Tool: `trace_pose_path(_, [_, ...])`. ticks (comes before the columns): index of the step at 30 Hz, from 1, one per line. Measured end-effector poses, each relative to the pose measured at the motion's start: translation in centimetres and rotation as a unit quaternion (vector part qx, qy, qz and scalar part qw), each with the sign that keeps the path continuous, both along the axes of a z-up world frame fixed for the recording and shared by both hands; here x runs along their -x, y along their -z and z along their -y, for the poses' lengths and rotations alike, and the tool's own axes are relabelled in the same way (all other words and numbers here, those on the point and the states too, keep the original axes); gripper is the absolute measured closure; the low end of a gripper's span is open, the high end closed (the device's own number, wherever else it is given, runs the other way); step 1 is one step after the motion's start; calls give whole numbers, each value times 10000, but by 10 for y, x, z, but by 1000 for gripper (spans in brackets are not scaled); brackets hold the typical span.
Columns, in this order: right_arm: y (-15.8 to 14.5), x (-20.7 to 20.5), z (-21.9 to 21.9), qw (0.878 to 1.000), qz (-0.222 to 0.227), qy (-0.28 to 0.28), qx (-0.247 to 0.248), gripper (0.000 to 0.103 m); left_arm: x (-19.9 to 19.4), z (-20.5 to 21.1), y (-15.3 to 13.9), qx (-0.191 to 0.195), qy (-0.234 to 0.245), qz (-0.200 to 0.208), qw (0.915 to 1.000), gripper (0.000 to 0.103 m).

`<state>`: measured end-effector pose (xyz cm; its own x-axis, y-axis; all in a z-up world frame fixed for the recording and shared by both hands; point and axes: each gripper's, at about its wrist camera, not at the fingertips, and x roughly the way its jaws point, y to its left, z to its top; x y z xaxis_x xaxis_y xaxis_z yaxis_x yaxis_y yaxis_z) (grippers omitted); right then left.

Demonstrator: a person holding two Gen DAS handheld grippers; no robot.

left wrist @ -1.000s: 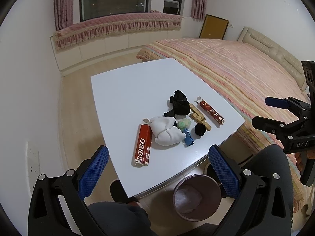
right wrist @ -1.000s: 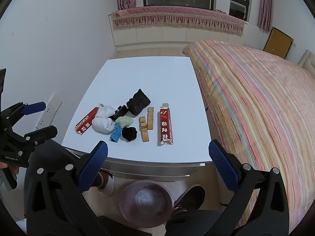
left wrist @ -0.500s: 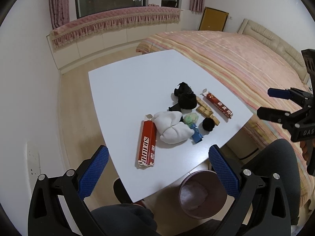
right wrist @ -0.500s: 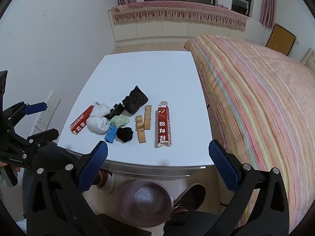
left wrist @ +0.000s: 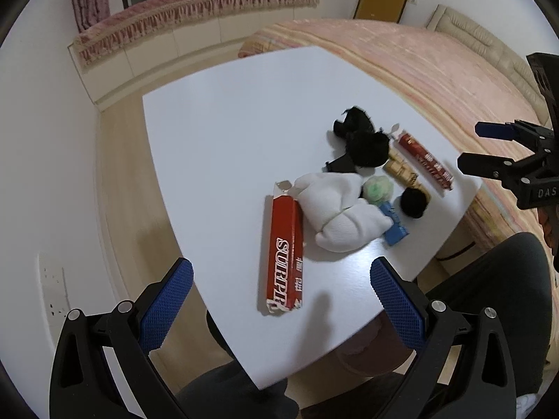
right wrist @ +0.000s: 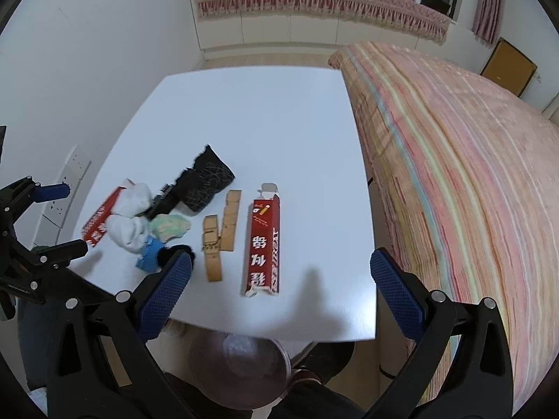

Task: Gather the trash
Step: 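Grasp the red SUPER box with the left gripper while the right grasps the red box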

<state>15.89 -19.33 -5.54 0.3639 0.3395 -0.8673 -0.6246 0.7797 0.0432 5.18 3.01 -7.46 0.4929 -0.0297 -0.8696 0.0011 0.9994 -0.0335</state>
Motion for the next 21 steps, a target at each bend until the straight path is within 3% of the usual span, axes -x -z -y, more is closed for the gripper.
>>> trace_pose_path(6, [20,-12,-8,9996,-251,-134,88,30,-7,-2,16,65,87,-225,9997,29])
trace_pose_path(8, [25,-14,-11,9994,-283,-162,118,38,-7,-3,20,62,100,-270,9996,42])
trace_pose_path(10, [29,-16,-14,9991,-330,-198,151,53,-7,-4,20,-43,117,-230,9997,49])
trace_pose_path(12, [32,-17,-17,9992,-296,-233,166,62,-8,-7,18,-42,98,-215,9997,60])
trace_pose_path(14, [32,-17,-18,9992,-264,-254,144,71,-8,-9,17,-51,89,-204,9997,82])
trace_pose_path(15, [32,-17,-18,9993,-253,-252,144,81,-8,-10,17,-48,97,-204,9997,83])
trace_pose_path(21, [30,-18,-18,9995,-202,-231,117,84,-6,-10,14,-6,69,-139,9999,88])
